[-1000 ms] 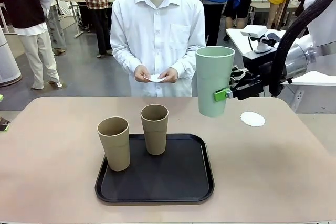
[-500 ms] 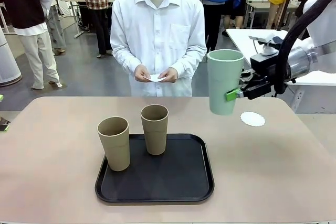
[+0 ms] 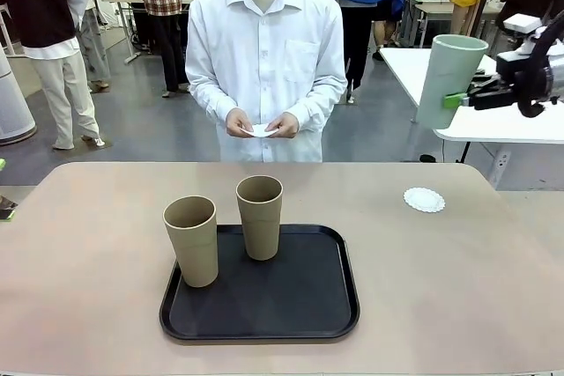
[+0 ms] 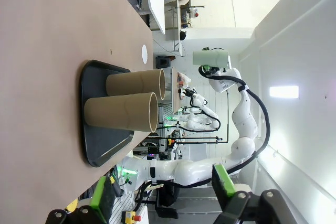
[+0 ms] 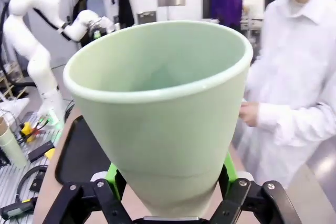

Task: Place coasters on the table and set cups on them.
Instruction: Pick up one Reusable plastic cup and place it on a coaster set by the human.

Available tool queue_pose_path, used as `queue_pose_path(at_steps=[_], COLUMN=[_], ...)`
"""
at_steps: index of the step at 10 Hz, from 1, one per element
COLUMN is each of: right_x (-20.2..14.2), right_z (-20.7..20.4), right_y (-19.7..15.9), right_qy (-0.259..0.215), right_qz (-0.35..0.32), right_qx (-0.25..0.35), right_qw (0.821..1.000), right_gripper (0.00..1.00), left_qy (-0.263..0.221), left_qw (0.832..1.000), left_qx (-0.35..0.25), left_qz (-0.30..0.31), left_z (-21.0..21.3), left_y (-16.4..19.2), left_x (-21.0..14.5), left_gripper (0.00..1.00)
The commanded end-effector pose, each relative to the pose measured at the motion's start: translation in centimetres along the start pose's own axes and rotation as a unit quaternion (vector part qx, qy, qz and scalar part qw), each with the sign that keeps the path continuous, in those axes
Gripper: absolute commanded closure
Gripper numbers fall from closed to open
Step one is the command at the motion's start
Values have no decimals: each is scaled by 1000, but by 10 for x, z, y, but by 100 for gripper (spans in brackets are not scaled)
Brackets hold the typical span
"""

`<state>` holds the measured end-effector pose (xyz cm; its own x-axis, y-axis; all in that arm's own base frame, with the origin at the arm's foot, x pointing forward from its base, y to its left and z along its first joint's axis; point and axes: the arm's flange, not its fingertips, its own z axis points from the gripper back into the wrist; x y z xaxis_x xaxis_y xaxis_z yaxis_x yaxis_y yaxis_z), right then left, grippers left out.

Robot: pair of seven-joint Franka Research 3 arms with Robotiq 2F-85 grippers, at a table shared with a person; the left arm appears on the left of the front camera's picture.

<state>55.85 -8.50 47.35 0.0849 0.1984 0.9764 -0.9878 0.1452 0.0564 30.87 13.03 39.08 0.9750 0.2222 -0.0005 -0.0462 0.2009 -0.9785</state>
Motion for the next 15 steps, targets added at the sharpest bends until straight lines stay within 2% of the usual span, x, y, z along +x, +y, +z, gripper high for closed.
queue_pose_path(at_steps=[1,5,9,10,15], right_x=[4,-7,-18,-20,-20], right_z=[16,51,51,54,54], right_y=[-16,-20,-23,-20,-20], right_qy=[-17,-2,5,0,0], right_qz=[-18,-53,-65,-52,-52], right_qx=[-43,-80,-63,-81,-81], right_qw=[999,995,996,995,995], right_gripper=[16,16,16,16,16], left_qy=[-3,-3,-3,-3,-3], left_qw=[1000,1000,1000,1000,1000], left_qx=[-8,-8,-8,-8,-8], left_qz=[-4,-4,-4,-4,-4], left_z=[1,1,1,1,1], left_y=[-1,-1,-1,-1,-1], left_x=[0,0,0,0,0], left_gripper=[0,0,0,0,0])
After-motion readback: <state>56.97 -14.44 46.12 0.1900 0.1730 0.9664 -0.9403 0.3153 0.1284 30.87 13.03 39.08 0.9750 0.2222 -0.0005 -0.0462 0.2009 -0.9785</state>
